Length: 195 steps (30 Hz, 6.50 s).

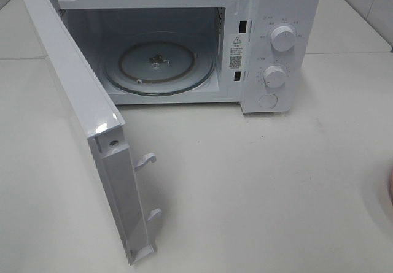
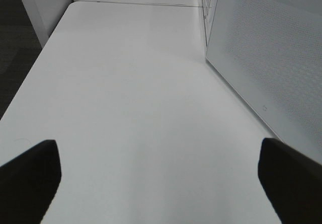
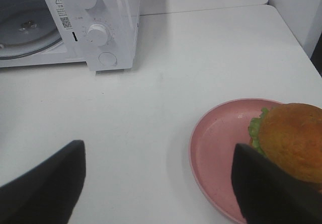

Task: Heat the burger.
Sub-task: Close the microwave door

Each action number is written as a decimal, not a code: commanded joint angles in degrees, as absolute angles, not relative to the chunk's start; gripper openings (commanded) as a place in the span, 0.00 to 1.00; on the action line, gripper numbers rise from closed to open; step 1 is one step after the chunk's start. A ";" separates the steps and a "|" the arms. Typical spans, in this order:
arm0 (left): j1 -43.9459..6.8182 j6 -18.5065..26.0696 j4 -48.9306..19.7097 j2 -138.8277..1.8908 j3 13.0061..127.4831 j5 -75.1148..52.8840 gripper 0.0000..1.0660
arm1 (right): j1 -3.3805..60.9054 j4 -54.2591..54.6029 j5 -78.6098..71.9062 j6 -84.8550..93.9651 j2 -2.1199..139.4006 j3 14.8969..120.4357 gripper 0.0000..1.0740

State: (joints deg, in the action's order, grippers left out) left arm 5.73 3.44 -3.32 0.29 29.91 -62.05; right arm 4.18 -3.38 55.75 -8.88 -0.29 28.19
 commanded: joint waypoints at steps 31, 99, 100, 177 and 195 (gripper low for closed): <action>5.84 3.27 -3.21 1.26 29.74 -61.31 0.94 | 3.72 -3.09 55.00 -8.19 -1.72 28.19 0.71; 5.84 -0.52 -5.50 -35.87 10.66 15.30 0.00 | 3.72 -3.09 55.00 -8.19 -1.72 28.19 0.71; 5.84 -0.52 -5.10 -38.50 10.66 16.56 0.00 | 3.72 -3.09 55.00 -8.19 -1.72 28.19 0.71; -28.30 -11.52 2.86 -93.45 31.00 45.49 0.00 | 3.72 -3.09 55.00 -8.19 -1.72 28.19 0.71; -36.55 -3.72 -10.20 -104.11 47.10 39.59 0.00 | 3.72 -3.09 55.00 -8.19 -1.72 28.19 0.71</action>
